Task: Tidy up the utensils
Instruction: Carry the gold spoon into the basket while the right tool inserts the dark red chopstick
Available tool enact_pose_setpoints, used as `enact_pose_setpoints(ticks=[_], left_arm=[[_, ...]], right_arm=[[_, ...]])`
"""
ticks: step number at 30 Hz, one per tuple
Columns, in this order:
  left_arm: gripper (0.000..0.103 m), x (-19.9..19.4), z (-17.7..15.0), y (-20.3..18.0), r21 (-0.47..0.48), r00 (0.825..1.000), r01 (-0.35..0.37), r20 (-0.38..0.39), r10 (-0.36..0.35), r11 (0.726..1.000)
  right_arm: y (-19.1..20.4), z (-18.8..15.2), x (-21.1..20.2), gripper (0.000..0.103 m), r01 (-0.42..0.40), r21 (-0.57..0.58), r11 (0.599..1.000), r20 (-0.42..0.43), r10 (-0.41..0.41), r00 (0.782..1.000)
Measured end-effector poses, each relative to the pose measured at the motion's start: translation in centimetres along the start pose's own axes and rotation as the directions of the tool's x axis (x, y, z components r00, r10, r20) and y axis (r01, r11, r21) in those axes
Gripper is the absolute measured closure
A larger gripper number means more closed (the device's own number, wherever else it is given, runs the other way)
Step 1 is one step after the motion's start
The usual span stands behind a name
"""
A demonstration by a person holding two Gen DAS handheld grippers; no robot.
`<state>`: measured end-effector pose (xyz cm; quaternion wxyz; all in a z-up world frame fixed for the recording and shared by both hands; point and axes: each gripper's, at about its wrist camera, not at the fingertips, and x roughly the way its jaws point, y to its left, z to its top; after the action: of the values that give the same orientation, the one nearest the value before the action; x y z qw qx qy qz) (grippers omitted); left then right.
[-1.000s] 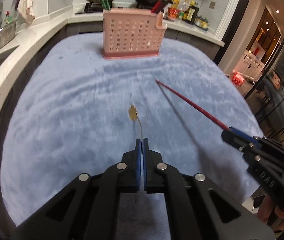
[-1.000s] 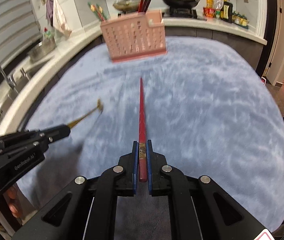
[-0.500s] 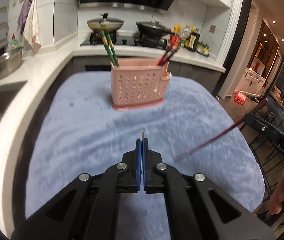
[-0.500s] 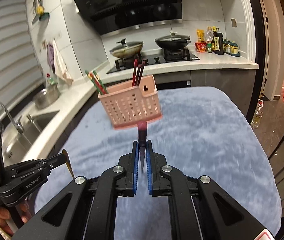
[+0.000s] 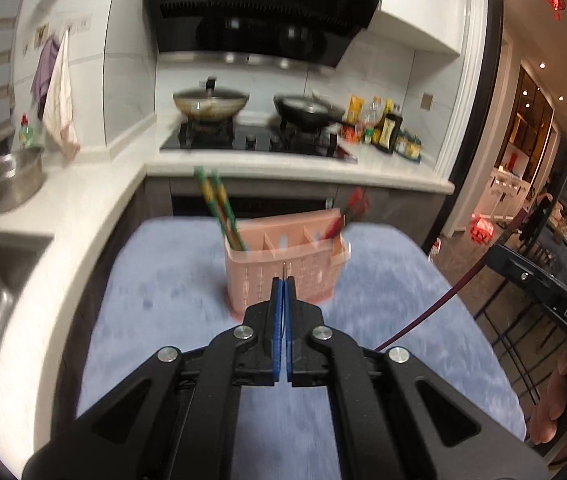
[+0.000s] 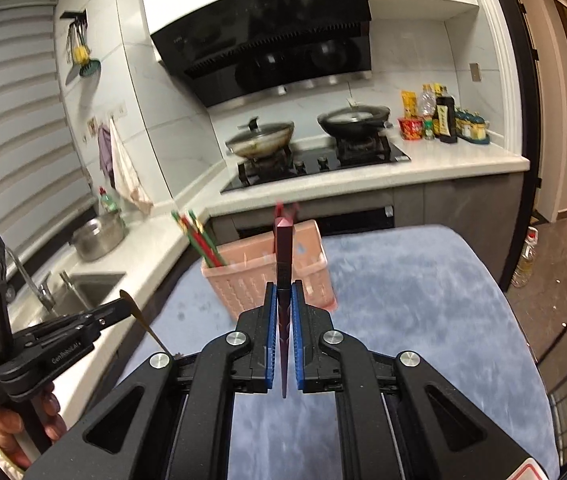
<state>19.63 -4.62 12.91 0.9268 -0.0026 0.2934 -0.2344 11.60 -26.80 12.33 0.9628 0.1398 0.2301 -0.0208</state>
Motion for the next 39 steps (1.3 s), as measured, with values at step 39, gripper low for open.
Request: enact_pose_setpoints(ticks=[39], left_arm=[[0.102, 12.0, 7.4, 2.8, -0.164, 1.0, 0.021, -0.013, -0.023, 0.986]], right_arm=[[0.4, 7.9, 17.0, 0.096, 0.015, 0.04, 0.999, -0.065, -0.013, 0.998]])
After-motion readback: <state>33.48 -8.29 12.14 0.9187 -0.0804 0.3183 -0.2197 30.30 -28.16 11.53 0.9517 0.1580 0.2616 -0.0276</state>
